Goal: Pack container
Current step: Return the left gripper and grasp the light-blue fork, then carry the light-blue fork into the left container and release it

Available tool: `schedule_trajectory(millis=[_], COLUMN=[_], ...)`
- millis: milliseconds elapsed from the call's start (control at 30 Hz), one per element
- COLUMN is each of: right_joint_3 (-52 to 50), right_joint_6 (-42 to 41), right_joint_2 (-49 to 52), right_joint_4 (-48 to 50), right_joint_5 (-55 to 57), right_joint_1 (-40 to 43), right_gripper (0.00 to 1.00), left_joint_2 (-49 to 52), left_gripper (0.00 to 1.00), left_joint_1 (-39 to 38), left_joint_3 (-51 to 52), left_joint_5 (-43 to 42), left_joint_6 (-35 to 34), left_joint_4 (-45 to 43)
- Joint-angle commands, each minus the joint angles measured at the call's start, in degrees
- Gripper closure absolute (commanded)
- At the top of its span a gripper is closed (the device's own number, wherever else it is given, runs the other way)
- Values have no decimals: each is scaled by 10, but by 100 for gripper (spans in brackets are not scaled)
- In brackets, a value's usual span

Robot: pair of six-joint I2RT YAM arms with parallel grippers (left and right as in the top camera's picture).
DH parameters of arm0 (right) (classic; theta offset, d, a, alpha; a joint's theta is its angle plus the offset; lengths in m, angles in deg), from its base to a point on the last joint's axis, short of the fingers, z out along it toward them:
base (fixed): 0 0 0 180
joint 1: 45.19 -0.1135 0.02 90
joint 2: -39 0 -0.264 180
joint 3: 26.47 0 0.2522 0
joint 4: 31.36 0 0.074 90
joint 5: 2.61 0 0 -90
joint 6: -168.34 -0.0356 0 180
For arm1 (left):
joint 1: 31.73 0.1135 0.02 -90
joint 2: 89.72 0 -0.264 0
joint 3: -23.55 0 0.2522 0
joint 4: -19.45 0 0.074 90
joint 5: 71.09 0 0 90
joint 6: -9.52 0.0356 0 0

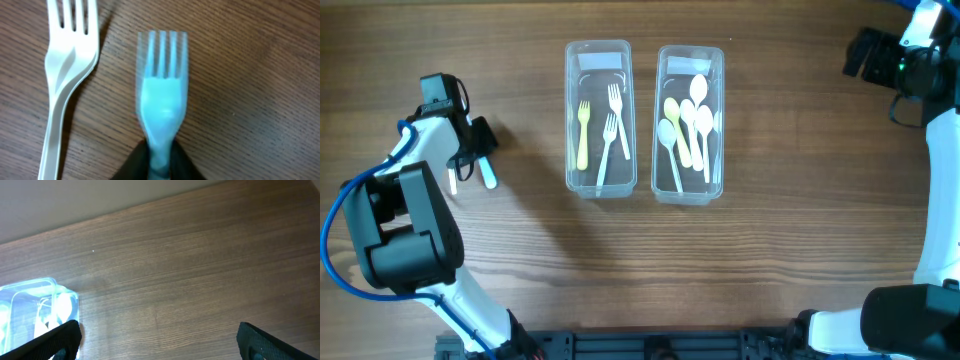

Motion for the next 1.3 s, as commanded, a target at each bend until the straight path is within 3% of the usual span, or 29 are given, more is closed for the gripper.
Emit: schedule_trajectory(millis=[0,633,867,1267], right_joint_3=[1,1,1,1], right_joint_6=[6,6,6,6], right_joint_2=[3,3,3,3], right_joint_4=[2,2,2,2], right_joint_5=[-2,-2,-2,-2], right_joint_1=[-2,-2,-2,-2], right_gripper=[0,0,0,0], left_joint_2=[8,-87,-125,-210], left_gripper=[94,96,96,96], left_joint_1=[2,1,-8,-151], left_joint_3=[6,6,6,5], left_joint_5=[-7,-10,-118,-127], left_joint_6=[2,-28,-28,-25], left_joint_4=[7,75,80,68])
